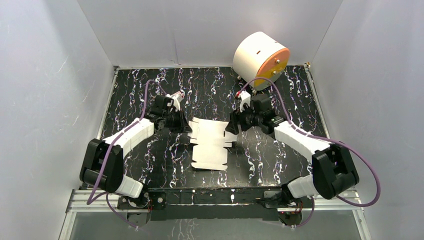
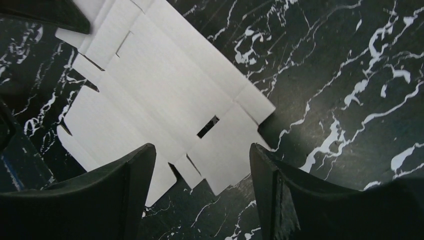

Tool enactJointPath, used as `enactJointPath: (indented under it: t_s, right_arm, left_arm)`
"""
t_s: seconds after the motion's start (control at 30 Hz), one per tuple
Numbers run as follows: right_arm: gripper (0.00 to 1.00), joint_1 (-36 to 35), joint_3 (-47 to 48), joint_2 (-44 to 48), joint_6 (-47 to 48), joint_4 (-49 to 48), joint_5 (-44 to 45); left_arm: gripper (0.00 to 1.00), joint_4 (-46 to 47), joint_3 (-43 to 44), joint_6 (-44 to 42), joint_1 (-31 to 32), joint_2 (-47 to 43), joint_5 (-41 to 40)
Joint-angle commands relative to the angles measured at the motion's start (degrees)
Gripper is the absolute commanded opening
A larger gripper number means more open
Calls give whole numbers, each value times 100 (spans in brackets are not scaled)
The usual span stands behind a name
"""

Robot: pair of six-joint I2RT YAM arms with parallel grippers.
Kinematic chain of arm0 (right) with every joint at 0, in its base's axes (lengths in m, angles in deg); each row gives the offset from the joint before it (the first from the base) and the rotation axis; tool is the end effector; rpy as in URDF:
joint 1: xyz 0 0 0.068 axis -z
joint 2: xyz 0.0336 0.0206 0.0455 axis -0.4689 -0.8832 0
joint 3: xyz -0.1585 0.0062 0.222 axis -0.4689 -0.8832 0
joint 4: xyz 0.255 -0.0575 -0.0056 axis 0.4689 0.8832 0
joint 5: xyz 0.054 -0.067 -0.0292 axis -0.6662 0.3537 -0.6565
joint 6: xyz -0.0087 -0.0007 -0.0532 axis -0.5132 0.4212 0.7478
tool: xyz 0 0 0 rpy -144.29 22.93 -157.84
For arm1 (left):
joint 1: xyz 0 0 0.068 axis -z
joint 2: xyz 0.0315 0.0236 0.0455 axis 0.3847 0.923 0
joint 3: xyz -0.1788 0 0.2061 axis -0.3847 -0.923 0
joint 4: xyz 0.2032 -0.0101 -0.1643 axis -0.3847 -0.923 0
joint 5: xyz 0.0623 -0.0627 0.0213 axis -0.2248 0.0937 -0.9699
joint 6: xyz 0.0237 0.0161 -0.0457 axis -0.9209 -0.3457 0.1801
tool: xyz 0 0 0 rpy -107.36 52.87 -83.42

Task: Fold the paper box

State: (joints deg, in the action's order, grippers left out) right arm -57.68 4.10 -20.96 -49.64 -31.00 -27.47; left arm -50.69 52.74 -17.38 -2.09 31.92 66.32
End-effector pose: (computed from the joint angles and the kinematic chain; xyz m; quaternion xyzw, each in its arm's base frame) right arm 0.2493 0.1563 0.2321 -0.2712 0.8336 0.2795 0.3916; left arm 0.2786 -0.1198 0.2162 0.0219 0.9037 -0.3317 0.2698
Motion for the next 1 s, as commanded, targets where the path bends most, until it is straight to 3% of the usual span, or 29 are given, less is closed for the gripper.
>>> enactJointPath:
  t_s: [0.0, 0.4, 0.63, 0.97]
  right_arm:
    - [79, 330, 484, -270, 398, -436, -1344]
    - [80, 546, 1407, -1757, 856, -758, -2523]
    - [70, 546, 1866, -2702, 982, -592, -3410]
    - [60, 546, 1956, -3189, 808, -818, -4162]
  left_arm:
    - [0, -455, 341, -724, 30, 88, 336]
    - [0, -692, 543, -1498, 30, 319, 663]
    - [0, -716, 526, -1664, 30, 403, 679]
    - [0, -718, 509, -1671, 30, 451, 690]
